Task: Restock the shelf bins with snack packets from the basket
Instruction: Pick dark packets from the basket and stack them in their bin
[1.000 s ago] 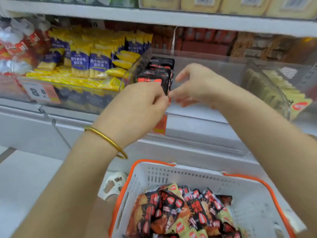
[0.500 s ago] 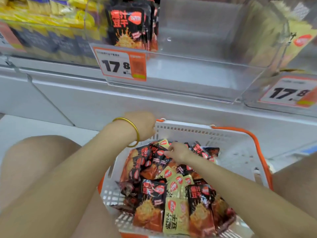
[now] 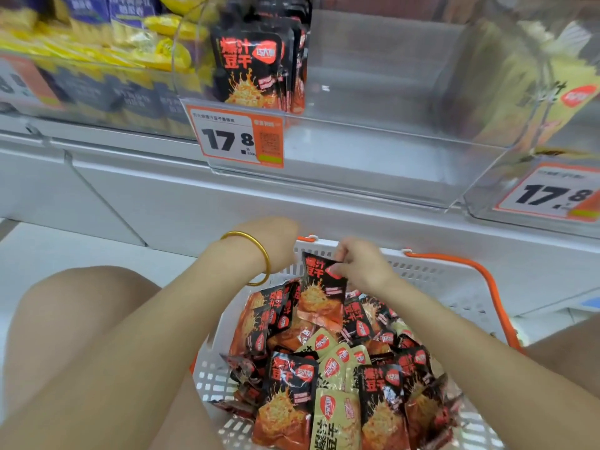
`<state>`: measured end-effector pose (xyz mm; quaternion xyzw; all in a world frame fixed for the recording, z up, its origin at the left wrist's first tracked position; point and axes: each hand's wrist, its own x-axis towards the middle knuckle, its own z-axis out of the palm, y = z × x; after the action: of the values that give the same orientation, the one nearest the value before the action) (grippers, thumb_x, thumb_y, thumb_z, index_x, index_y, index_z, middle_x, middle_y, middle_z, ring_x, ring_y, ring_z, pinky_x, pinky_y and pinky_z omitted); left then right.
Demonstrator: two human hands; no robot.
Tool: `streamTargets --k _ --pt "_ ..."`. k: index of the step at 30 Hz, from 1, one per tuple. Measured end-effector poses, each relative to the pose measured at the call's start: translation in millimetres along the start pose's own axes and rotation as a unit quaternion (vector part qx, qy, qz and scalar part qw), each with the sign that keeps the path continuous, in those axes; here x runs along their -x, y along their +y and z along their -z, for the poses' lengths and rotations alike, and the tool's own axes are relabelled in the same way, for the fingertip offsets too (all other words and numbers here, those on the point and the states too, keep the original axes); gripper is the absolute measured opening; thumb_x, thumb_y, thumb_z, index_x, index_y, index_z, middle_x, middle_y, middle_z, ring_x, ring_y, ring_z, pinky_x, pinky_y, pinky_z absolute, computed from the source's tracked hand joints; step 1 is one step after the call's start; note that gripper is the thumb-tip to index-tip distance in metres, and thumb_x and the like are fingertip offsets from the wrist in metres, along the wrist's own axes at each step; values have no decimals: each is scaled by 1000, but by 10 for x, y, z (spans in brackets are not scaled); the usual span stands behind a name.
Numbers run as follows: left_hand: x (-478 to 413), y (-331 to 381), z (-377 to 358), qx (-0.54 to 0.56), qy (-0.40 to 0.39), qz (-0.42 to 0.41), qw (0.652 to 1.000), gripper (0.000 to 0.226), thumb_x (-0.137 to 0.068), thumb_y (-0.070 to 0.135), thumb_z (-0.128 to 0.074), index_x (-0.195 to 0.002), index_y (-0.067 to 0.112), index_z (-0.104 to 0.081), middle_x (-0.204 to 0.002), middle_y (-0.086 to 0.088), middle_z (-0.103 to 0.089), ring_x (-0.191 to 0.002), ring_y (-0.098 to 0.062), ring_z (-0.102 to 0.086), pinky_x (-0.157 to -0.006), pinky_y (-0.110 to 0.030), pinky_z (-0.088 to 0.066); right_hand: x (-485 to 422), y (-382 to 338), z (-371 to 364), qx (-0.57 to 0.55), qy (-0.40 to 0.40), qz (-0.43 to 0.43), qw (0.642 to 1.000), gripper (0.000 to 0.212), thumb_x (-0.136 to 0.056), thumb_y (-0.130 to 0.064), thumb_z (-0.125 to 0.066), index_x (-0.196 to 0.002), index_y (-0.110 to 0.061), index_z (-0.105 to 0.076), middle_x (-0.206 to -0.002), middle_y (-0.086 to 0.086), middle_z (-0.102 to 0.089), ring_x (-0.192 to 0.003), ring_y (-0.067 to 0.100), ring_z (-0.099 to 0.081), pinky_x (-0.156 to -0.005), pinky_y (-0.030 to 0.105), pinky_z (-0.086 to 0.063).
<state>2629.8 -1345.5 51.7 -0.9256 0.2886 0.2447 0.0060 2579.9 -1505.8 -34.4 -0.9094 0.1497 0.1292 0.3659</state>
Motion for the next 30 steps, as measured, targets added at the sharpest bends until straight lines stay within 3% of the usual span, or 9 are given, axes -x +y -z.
streamTargets --k 4,6,9,14,17,20,23,26,30 --pt "56 78 92 126 43 -44 990 27 -93 27 -56 -115 13 -51 -113 -5 -57 -103 -23 -54 -84 -32 -44 357 -347 533 -156 -13 67 985 26 -87 2 -61 -75 -14 -44 -53 -2 -56 -49 10 -57 -45 23 -50" --pt "148 58 225 184 102 -73 975 12 -90 23 -61 -88 17 -51 -83 3 -53 -81 -20 -53 -70 -32 -43 516 -492 711 -199 -7 88 976 20 -86 0 -64 -82 -13 -50 -61 0 -63 -53 7 -61 -47 22 -51" --pt "392 -16 526 276 181 -117 937 21 -85 16 -67 -75 22 -50 -72 7 -49 -64 -12 -51 -68 -34 -48 666 -744 931 -185 -18 121 975 19 -81 -3 -70 -89 -16 -58 -80 7 -72 -70 14 -68 -48 22 -49" --pt "664 -121 1020 390 430 -116 806 22 -85 14 -66 -101 21 -52 -86 0 -59 -75 -10 -58 -71 -21 -50 674 -1457 1464 -205 52 234 949 16 -82 1 -66 -83 -14 -64 -65 -3 -70 -56 6 -63 -46 18 -49" --pt "609 -320 1199 296 592 -65 747 28 -85 13 -60 -112 10 -53 -94 1 -55 -86 -14 -55 -80 -23 -44 459 -1857 1737 -262 157 273 912 16 -82 0 -66 -94 -10 -62 -73 5 -66 -53 8 -63 -48 25 -55" --pt "397 -534 1088 169 619 6 767 27 -82 17 -50 -105 10 -61 -104 -9 -61 -102 -30 -54 -87 -39 -39 61 -2071 1709 -239 169 242 925 23 -78 1 -69 -100 -2 -60 -81 13 -68 -58 15 -67 -54 37 -58" --pt "236 -580 851 137 617 51 773 21 -83 16 -51 -100 15 -63 -106 -8 -61 -104 -33 -50 -81 -39 -33 -356 -2131 1431 -160 124 166 965 35 -71 1 -76 -104 1 -62 -95 21 -68 -75 29 -70 -58 42 -59" --pt "158 -577 772 119 606 70 783 16 -85 14 -54 -98 15 -64 -105 -6 -59 -105 -32 -46 -77 -33 -25 -568 -2191 1191 -94 135 130 978 21 -76 -8 -77 -77 -5 -56 -81 11 -63 -80 32 -70 -61 35 -57" --pt "126 -566 774 118 609 66 781 17 -82 14 -51 -92 15 -65 -100 -6 -59 -101 -32 -47 -76 -31 -22 -718 -2225 1056 -70 170 96 978 45 -79 -13 -76 -60 -12 -35 -65 6 -51 -83 33 -69 -68 36 -54"
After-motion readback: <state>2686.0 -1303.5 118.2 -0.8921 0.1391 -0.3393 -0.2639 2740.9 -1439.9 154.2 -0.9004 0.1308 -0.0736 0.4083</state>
